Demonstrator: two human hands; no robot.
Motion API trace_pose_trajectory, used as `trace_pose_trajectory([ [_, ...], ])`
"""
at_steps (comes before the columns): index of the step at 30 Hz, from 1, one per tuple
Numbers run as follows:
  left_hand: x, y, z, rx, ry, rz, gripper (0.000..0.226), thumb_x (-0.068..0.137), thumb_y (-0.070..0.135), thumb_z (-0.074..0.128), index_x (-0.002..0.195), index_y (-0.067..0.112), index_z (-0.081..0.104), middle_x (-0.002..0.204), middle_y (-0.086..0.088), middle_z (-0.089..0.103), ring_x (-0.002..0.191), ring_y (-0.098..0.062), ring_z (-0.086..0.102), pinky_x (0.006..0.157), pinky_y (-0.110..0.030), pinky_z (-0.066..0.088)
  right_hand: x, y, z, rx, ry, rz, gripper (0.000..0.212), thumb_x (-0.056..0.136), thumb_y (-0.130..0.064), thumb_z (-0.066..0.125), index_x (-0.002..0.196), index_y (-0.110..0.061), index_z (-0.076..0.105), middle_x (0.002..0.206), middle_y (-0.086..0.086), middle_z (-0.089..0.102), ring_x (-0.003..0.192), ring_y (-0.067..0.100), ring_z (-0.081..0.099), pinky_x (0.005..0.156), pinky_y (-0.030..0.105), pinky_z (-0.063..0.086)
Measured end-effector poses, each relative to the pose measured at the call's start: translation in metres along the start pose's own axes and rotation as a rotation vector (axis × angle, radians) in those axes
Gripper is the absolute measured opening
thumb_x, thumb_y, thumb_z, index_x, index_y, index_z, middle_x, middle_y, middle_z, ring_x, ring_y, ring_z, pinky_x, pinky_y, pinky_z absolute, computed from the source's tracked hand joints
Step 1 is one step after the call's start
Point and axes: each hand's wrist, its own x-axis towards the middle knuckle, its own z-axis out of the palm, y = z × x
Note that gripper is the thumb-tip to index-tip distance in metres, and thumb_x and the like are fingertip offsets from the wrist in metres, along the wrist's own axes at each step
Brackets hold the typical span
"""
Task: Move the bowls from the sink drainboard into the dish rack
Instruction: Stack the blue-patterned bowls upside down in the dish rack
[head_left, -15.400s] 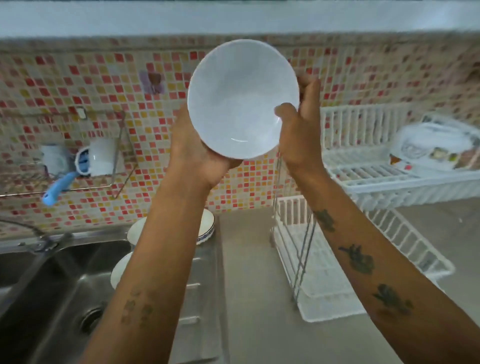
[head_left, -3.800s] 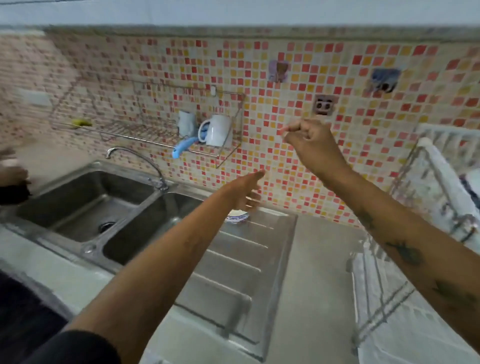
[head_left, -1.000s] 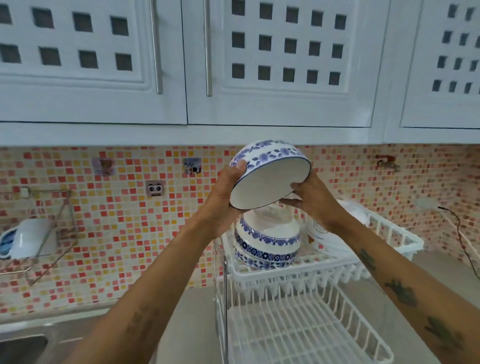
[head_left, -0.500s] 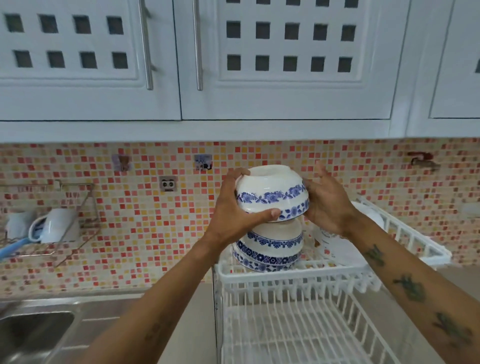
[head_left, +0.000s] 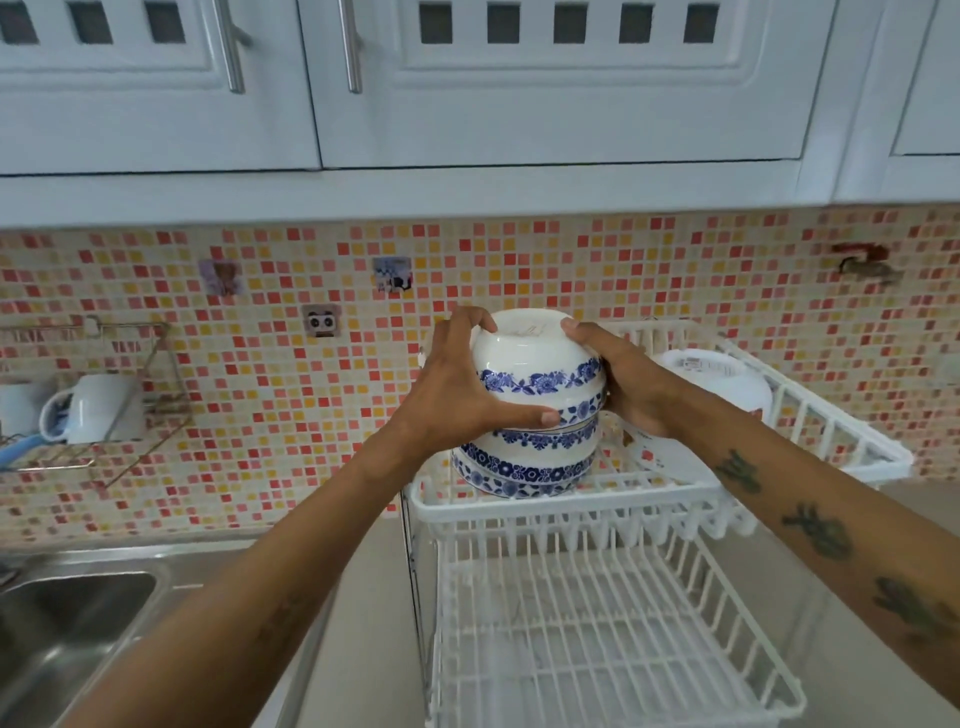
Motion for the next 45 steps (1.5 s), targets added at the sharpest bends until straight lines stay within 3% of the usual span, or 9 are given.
trace_pose_trajectory([
  [4,-0.001,-0.002,0.001,0.041,-0.022,-0.013,0.094,0.04,0.058,0.088,0.111,0.035,0.031,0.127,0.0,0.04,0.113,-0.023,0.052,0.082,-0.036,0.058,-0.006,-0.001,0.006,0.007,-0.009,-0.003,0.028,0.096,-0.042,0.046,0.114,-0.027,0.06,0.115,0.002,0.069,0.107,0.024,0.064,0.101,0.043,0.047],
  [7,0.0,-0.004,0.003,0.079,-0.033,-0.004,0.092,0.046,0.046,0.093,0.112,0.031,0.03,0.127,-0.001,0.038,0.109,-0.02,0.049,0.075,-0.022,0.052,-0.006,0.0,0.006,-0.012,0.002,0.039,0.034,0.095,-0.043,0.046,0.121,-0.025,0.058,0.124,0.004,0.066,0.115,0.025,0.06,0.109,0.046,0.04],
  [12,0.001,-0.007,0.005,0.126,-0.07,-0.015,0.095,0.048,0.045,0.093,0.116,0.025,0.03,0.123,-0.003,0.038,0.104,-0.018,0.046,0.069,-0.012,0.041,-0.005,0.005,0.005,-0.033,-0.028,0.066,0.022,0.098,-0.042,0.041,0.102,-0.032,0.061,0.108,-0.006,0.068,0.111,0.019,0.06,0.11,0.044,0.038],
  [16,0.001,-0.006,0.006,0.177,-0.115,-0.013,0.097,0.049,0.048,0.092,0.118,0.02,0.03,0.122,-0.003,0.035,0.103,-0.017,0.043,0.071,-0.017,0.04,-0.004,0.006,0.005,-0.039,-0.015,0.08,0.022,0.098,-0.04,0.041,0.101,-0.031,0.061,0.108,-0.003,0.068,0.105,0.018,0.062,0.109,0.043,0.039],
  [24,0.0,-0.004,0.007,0.242,-0.137,0.002,0.098,0.051,0.049,0.091,0.121,0.019,0.029,0.126,-0.003,0.033,0.106,-0.019,0.041,0.082,-0.026,0.041,-0.009,0.007,0.002,-0.114,0.024,0.164,0.037,0.094,-0.05,0.043,0.125,-0.033,0.049,0.123,-0.001,0.058,0.11,0.02,0.054,0.098,0.043,0.041],
  [30,-0.002,-0.004,0.006,0.263,-0.135,-0.007,0.1,0.051,0.05,0.09,0.124,0.021,0.028,0.126,-0.001,0.032,0.106,-0.017,0.041,0.084,-0.027,0.045,-0.01,0.007,0.004,-0.158,0.041,0.145,0.041,0.095,-0.054,0.039,0.13,-0.034,0.044,0.122,-0.001,0.054,0.119,0.024,0.05,0.11,0.05,0.036],
  [35,-0.005,0.008,0.003,0.265,-0.196,-0.043,0.101,0.056,0.048,0.09,0.129,0.022,0.026,0.131,-0.005,0.033,0.114,-0.023,0.045,0.088,-0.03,0.046,-0.021,0.001,0.009,-0.208,0.099,0.114,0.037,0.098,-0.047,0.037,0.127,-0.026,0.049,0.119,0.005,0.061,0.097,0.02,0.058,0.1,0.041,0.044],
  [40,-0.016,0.02,-0.005,0.234,-0.267,-0.136,0.113,0.065,0.047,0.085,0.146,0.021,0.01,0.15,-0.012,0.021,0.135,-0.032,0.037,0.109,-0.042,0.041,-0.042,-0.011,0.022,-0.467,0.101,0.031,0.055,0.1,-0.047,0.03,0.149,-0.021,0.03,0.154,0.006,0.037,0.131,0.026,0.046,0.104,0.039,0.04],
  [45,-0.046,0.034,-0.027,0.221,-0.251,-0.18,0.112,0.077,0.051,0.074,0.153,0.019,-0.002,0.158,-0.013,0.012,0.144,-0.035,0.026,0.116,-0.047,0.031,-0.063,-0.01,0.032,-0.597,0.09,0.055,0.09,0.077,-0.079,0.025,0.152,-0.029,0.022,0.159,0.002,0.029,0.141,0.027,0.036,0.113,0.046,0.033],
])
